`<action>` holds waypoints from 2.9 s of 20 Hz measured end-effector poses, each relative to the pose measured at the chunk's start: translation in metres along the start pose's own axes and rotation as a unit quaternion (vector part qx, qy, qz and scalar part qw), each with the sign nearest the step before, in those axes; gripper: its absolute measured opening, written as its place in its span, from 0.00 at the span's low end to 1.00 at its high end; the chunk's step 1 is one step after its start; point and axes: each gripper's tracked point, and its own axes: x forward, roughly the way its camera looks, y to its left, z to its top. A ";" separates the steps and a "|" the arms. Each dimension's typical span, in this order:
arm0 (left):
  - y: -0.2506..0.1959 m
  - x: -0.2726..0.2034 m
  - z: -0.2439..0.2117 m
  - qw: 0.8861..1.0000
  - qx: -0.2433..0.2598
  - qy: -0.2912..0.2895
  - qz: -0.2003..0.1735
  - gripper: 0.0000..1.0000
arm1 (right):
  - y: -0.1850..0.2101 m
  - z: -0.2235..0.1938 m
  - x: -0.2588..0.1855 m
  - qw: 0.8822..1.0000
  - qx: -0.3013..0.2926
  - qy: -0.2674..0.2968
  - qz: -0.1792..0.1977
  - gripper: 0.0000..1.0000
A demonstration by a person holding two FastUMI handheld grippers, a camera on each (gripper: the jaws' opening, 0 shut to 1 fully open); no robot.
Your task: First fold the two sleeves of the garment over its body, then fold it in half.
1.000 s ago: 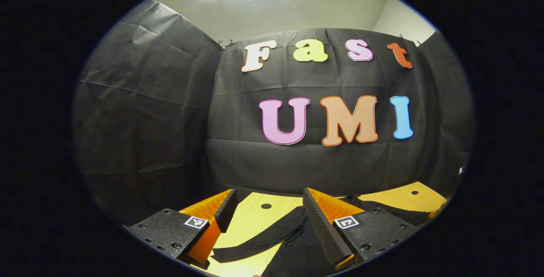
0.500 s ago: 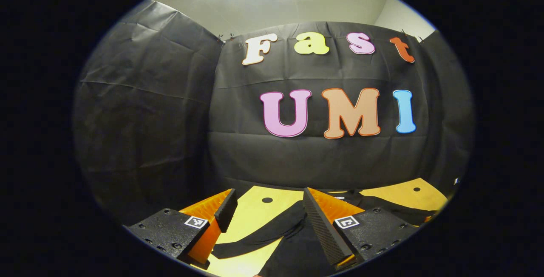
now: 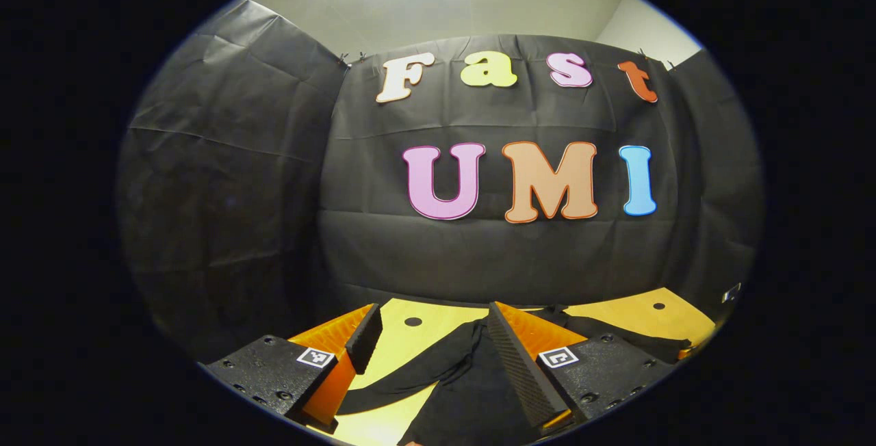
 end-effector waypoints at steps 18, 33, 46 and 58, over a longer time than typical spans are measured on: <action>0.090 -0.031 -0.032 0.997 -0.010 0.033 0.069 0.91 | 0.185 0.159 -0.096 0.985 -0.072 -0.097 0.122 0.02; 0.203 -0.064 -0.047 0.990 0.017 0.043 0.133 0.92 | 0.530 0.079 -0.089 0.924 -0.289 -0.059 0.243 0.02; 0.213 -0.072 -0.066 0.988 0.000 0.053 0.148 0.92 | 0.563 0.020 -0.113 0.882 -0.312 -0.012 0.352 0.98; 0.144 0.005 -0.134 0.991 -0.070 0.089 0.074 0.93 | 0.439 0.107 -0.200 0.918 -0.205 -0.143 0.309 0.98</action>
